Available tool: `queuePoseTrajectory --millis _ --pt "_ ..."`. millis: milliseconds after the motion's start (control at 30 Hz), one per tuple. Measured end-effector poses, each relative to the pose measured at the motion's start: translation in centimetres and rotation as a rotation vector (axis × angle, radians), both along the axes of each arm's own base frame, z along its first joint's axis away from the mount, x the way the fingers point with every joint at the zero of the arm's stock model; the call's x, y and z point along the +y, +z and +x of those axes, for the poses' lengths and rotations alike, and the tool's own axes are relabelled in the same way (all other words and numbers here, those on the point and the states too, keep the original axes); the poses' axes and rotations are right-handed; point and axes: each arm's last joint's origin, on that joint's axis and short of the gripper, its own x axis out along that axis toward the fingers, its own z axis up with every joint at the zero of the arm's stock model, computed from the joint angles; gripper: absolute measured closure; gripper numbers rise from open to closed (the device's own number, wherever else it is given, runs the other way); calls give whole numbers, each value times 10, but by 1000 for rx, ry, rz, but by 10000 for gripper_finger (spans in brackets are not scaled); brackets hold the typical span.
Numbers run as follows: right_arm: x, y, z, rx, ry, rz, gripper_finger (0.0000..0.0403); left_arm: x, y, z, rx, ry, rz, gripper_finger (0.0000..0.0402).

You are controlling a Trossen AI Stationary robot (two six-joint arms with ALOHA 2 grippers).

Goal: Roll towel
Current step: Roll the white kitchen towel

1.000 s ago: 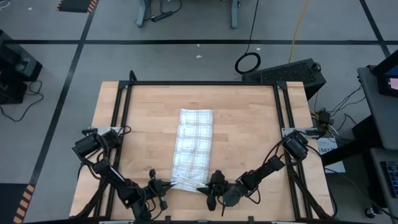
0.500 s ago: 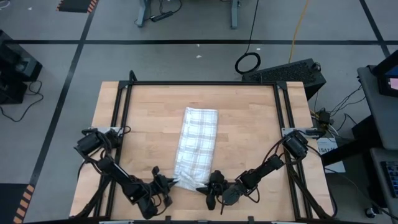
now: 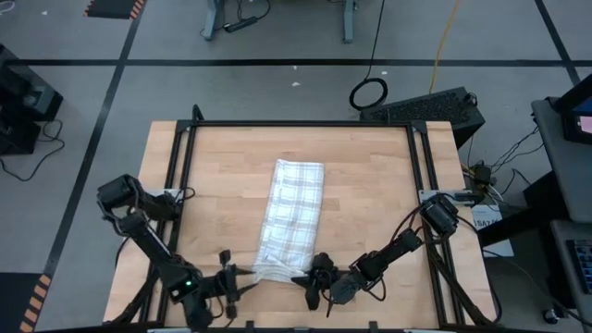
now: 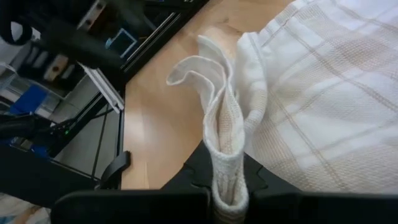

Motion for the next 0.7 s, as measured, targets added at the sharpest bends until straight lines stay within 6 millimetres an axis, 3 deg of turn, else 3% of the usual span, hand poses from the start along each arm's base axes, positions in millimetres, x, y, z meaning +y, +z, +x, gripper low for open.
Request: queuePoseTrajectory --millis 133,333,467,700 --pt "-2 0 1 -2 -14 6 394 -11 -3 -11 32 -124 80 247" --pt "-4 0 2 0 -26 16 394 -24 -31 -12 62 -246 270 246" --pt "-4 0 2 0 -27 19 394 -16 -50 -4 43 -132 376 246" --pt "-4 0 2 0 -26 21 394 -2 -54 5 11 -1 449 246"
